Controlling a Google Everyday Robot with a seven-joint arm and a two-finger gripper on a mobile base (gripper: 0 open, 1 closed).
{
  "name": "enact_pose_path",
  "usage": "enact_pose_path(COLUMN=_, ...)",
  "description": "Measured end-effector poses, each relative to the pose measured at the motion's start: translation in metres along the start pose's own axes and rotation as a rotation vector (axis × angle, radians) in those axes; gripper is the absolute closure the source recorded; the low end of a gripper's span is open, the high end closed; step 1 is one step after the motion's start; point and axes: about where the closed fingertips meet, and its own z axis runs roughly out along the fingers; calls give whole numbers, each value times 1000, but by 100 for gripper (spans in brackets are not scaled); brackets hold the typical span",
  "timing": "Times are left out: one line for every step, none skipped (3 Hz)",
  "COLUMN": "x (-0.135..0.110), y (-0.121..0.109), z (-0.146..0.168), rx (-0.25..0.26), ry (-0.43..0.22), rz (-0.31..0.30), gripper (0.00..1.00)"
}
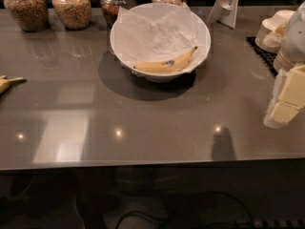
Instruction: Pick banana from white bowl
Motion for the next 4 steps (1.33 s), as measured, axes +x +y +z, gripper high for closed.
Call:
enact_pose_path(x=0, y=0, z=0, rx=0, ry=0, rz=0, gripper=0)
enact_pose_path(x=-13, y=-9, z=1, rx=40, ry=-41, rz=-57, gripper=0)
enact_pose_path(x=-47, y=-32, z=8, rx=91, ry=-124, rz=-156, gripper=0)
enact_pose_path(x=-94, y=-65, z=18, rx=135, ry=-222, rz=-239, gripper=0)
